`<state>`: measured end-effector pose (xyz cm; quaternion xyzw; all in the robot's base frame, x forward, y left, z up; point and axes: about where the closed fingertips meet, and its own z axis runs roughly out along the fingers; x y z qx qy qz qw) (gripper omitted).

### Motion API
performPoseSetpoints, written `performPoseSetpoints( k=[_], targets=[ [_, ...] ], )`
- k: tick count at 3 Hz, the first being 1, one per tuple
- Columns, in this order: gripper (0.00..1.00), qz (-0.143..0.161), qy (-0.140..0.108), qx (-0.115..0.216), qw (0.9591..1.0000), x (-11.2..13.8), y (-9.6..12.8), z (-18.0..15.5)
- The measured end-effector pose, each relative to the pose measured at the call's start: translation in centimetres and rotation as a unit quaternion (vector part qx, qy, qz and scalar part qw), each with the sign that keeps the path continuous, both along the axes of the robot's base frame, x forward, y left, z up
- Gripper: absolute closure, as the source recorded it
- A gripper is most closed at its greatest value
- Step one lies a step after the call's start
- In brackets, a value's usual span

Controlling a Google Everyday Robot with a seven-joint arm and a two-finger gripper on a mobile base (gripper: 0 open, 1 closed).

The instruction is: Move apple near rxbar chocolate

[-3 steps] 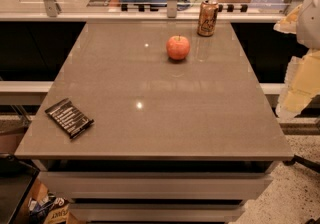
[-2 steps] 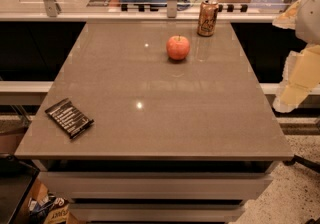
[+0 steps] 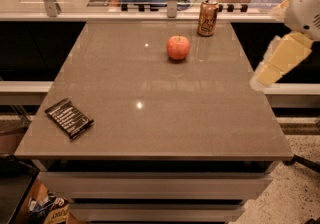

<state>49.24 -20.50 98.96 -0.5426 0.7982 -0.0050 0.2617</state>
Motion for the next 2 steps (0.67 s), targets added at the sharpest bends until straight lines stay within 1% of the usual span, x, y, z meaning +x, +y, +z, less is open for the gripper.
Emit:
performPoseSetpoints(
  k=[1,2],
  targets=[
    [0.00,-0.026,-0.029,0.077,0.9963,2.8,1.4,-1.4],
    [0.00,-0.048,-0.056,0.147,0.9864,5.0,2.8,-3.0]
  ],
)
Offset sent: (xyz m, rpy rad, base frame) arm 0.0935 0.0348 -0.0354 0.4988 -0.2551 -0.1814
